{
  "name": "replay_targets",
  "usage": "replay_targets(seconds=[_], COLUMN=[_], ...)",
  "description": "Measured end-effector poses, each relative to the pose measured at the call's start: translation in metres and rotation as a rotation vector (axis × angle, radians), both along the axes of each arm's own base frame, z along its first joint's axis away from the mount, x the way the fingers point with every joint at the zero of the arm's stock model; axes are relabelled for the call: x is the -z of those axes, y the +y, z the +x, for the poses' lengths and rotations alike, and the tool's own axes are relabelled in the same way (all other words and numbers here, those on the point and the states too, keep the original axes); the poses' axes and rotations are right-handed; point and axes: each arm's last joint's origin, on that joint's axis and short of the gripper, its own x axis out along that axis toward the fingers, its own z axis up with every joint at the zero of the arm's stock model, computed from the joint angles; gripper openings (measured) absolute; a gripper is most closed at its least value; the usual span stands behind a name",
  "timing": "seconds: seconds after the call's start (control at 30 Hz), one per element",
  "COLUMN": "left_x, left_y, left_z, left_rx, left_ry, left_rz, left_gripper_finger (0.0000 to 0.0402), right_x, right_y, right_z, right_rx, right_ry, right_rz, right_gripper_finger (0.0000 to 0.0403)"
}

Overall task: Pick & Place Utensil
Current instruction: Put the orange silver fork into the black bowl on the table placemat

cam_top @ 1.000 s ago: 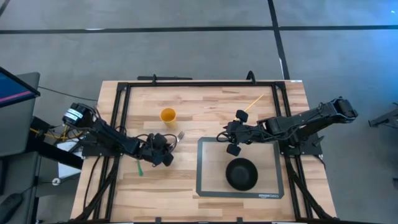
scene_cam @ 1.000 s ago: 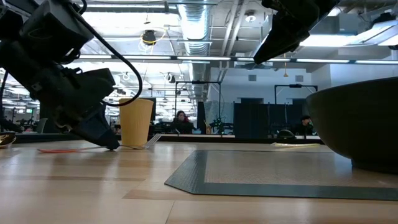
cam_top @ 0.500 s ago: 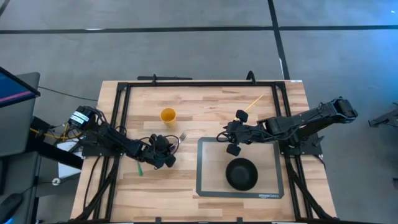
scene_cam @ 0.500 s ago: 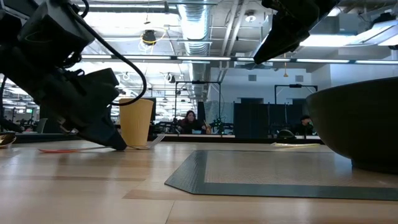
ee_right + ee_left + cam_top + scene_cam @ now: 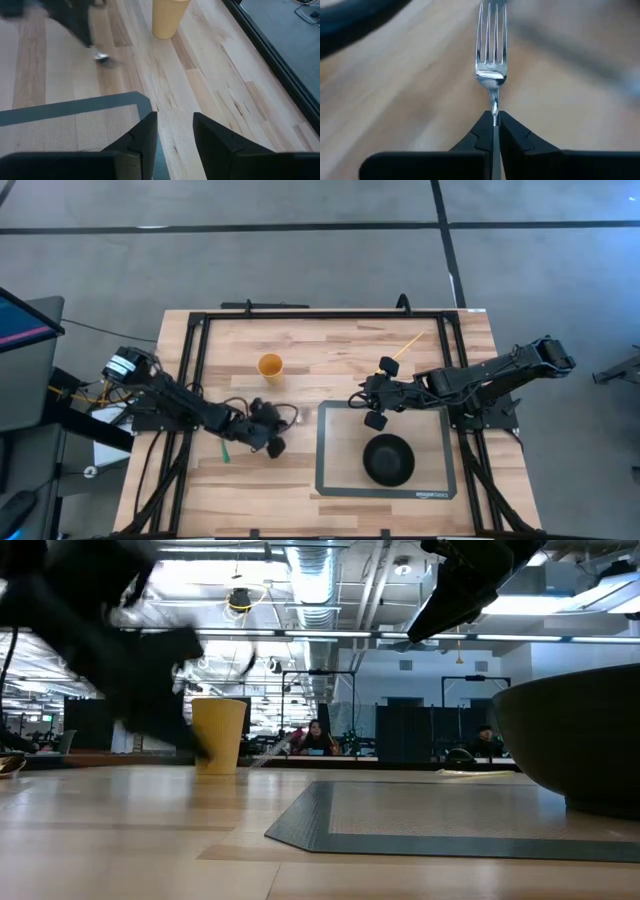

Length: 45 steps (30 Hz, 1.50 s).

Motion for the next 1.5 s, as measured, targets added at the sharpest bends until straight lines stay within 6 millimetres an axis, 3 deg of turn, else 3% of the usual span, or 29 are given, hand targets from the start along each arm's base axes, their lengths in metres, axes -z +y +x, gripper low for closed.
replay_targets(seconds=[0.23, 0.47, 0.87, 1.17, 1.33, 1.5], left_x=[-0.053, -0.078, -0.106, -0.129, -0.131, -0.129], left_y=[-0.012, -0.016, -0.022, -0.019, -0.01, 0.002], left_z=[0.034, 0.046, 0.058, 0.07, 0.073, 0.077], left_rx=[0.188, 0.225, 0.291, 0.346, 0.345, 0.336], left_ry=[-0.125, -0.112, -0.148, -0.197, -0.194, -0.176], left_rz=[0.016, 0.092, 0.11, 0.09, 0.071, 0.055], left_gripper_finger=[0.0011, 0.0011, 0.0011, 0.001, 0.001, 0.0013], right_x=[0.0, -0.001, -0.013, -0.008, -0.01, -0.015], right_y=[0.004, 0.015, 0.038, 0.061, 0.071, 0.077], right_z=[-0.001, -0.006, -0.035, -0.058, -0.061, -0.052], right_rx=[-0.017, -0.072, -0.121, -0.114, -0.207, -0.293], right_ry=[0.001, 0.013, 0.014, 0.071, 0.063, -0.012], right_rz=[-0.001, -0.013, 0.063, 0.16, 0.117, 0.01], right_gripper_finger=[0.0119, 0.0119, 0.0119, 0.0119, 0.0119, 0.0119])
